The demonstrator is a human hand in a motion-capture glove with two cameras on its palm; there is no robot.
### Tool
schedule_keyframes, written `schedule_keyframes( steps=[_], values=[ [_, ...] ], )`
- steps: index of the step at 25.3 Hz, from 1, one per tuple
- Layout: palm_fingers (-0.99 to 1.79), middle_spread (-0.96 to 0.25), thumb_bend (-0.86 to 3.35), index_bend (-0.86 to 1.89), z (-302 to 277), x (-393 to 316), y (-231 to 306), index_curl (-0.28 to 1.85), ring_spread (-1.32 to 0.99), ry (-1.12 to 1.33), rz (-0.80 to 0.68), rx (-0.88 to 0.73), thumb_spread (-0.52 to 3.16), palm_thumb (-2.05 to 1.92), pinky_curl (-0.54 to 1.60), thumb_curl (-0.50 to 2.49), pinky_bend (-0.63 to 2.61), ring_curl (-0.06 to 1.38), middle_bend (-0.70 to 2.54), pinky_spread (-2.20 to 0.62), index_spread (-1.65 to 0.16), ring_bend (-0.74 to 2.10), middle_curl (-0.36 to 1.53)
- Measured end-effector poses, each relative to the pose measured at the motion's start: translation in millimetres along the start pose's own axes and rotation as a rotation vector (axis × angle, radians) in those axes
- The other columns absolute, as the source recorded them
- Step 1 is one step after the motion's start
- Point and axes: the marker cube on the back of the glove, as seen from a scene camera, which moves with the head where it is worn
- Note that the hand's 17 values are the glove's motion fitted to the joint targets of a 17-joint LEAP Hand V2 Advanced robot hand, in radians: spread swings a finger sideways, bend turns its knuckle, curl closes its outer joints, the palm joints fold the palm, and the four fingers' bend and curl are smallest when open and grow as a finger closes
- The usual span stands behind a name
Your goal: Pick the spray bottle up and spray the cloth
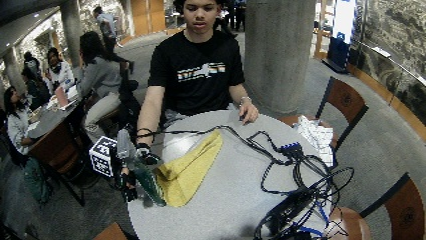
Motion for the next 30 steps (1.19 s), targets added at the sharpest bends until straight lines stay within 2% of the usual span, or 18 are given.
schedule_keyframes(
  steps=[9,13,15,16,18,23,30],
  values=[
    [0.38,-0.04,-0.04,0.16,11.1,2.5,-20.4,0.25,-0.04,-0.049,0.008,0.02,0.85,0.77,0.32,0.42,0.69,0.33,0.25,0.21,-0.43,0.24,0.38],
    [0.64,-0.08,0.03,0.52,16.8,-0.1,-28.0,0.35,-0.03,-0.091,0.0,0.027,0.83,0.9,0.28,0.45,0.58,0.26,0.2,0.23,-0.36,0.1,0.36],
    [0.72,-0.09,0.03,0.56,17.9,-0.4,-30.5,0.37,-0.03,-0.095,-0.006,0.037,0.82,0.94,0.27,0.46,0.55,0.25,0.2,0.24,-0.31,0.12,0.36],
    [0.96,-0.08,0.05,0.45,18.4,-1.1,-31.8,0.35,-0.05,-0.091,-0.012,0.045,0.79,0.98,0.27,0.48,0.54,0.29,0.32,0.21,-0.3,0.27,0.4],
    [1.04,-0.08,0.04,0.38,19.3,-4.5,-34.3,0.34,-0.06,-0.079,-0.025,0.061,0.74,1.0,0.24,0.5,0.48,0.3,0.34,0.19,-0.28,0.33,0.4],
    [1.07,-0.08,0.02,0.34,5.2,-9.9,-20.0,0.39,-0.08,-0.042,-0.072,0.055,0.65,1.04,0.26,0.53,0.45,0.35,0.35,0.16,-0.24,0.34,0.44],
    [1.11,-0.08,-0.02,0.28,-34.7,-31.0,31.3,0.42,-0.08,-0.037,-0.134,0.019,0.58,1.06,0.27,0.57,0.42,0.37,0.34,0.14,-0.22,0.32,0.45]
  ],
)
